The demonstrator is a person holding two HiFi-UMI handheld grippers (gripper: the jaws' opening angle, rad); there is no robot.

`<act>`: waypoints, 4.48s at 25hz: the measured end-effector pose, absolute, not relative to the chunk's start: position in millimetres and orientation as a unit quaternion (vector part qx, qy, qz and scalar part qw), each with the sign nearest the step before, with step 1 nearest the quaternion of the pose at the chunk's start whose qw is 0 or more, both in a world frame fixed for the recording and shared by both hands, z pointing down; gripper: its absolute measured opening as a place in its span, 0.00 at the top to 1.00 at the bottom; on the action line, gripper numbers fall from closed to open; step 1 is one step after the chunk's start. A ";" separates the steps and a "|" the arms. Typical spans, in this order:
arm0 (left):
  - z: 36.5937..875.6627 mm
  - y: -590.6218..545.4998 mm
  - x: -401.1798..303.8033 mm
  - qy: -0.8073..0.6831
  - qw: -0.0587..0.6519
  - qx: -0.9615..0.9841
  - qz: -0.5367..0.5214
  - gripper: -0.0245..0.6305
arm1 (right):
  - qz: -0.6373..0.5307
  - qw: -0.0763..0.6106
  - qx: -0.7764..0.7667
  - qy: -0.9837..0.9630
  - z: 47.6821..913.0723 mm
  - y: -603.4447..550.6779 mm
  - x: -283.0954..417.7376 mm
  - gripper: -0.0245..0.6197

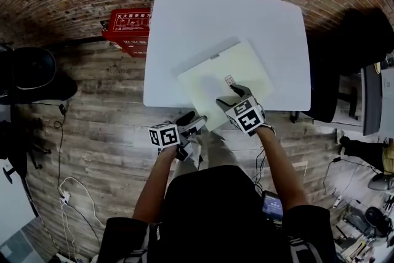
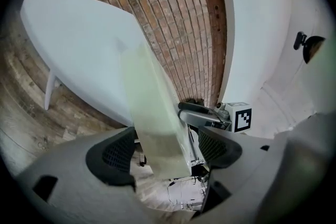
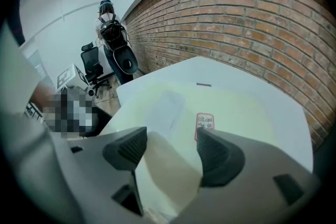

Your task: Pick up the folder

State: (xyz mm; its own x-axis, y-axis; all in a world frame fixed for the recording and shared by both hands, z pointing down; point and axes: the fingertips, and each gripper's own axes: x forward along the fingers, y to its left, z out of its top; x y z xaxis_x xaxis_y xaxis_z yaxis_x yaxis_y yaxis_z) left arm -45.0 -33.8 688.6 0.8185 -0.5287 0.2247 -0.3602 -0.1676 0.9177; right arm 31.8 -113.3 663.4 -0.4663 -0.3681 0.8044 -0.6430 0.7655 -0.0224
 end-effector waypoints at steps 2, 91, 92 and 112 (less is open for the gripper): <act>691.9 -33.5 -45.5 -0.295 0.577 0.758 -0.074 0.41 | 0.164 0.421 0.300 -0.840 663.8 -111.0 31.2 0.50; 689.1 -31.9 -39.7 -0.252 0.652 0.696 -0.164 0.51 | 0.187 0.401 0.213 -0.871 646.6 -65.4 -13.2 0.63; 688.6 -31.9 -39.6 -0.254 0.652 0.695 -0.164 0.51 | 0.188 0.400 0.213 -0.871 646.3 -65.4 -12.9 0.63; 680.1 -38.8 -37.3 -0.260 0.653 0.693 -0.161 0.52 | 0.184 0.402 0.215 -0.871 643.5 -70.7 -5.6 0.65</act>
